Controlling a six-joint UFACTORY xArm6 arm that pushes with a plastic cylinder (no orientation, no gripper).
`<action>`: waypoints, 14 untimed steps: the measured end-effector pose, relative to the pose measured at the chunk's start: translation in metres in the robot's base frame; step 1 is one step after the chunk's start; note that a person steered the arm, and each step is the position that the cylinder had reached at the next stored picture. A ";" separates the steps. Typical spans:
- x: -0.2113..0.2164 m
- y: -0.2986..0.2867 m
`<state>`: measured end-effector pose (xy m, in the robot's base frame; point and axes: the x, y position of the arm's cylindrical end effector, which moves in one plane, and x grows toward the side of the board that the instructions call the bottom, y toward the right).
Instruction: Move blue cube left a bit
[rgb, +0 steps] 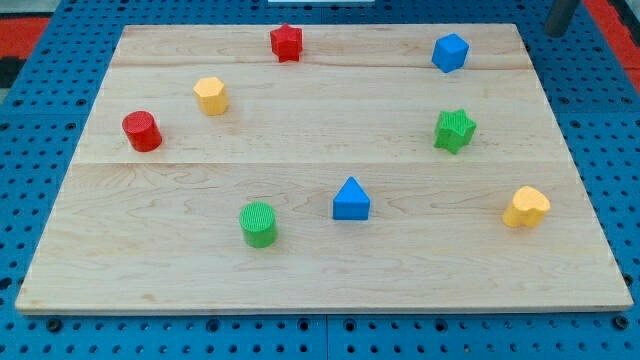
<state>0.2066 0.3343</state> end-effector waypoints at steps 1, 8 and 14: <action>0.000 0.000; 0.044 -0.001; 0.048 -0.007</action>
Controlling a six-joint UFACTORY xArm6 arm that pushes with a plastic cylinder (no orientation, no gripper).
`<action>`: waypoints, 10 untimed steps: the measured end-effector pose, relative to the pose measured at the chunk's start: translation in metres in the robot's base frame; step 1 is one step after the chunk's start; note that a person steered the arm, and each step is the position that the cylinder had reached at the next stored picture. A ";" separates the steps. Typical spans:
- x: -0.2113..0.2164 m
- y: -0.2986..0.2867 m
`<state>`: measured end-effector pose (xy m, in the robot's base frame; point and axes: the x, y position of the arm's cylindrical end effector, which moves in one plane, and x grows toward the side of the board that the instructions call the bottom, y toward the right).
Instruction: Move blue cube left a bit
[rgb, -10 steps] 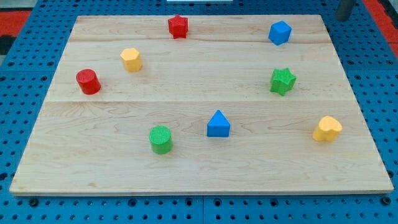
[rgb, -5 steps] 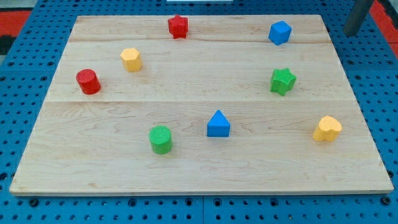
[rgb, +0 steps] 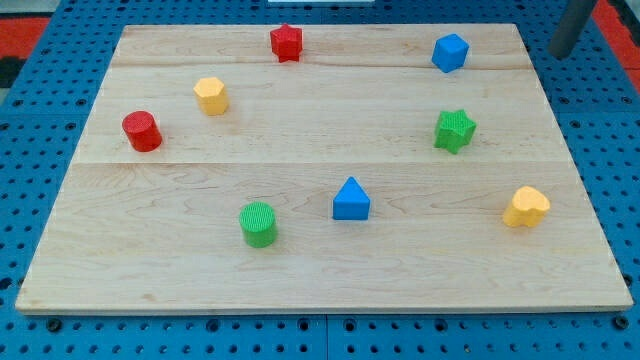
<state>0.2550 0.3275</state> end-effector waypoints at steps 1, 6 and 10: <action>0.043 -0.004; -0.028 -0.123; 0.011 -0.118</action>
<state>0.2661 0.2093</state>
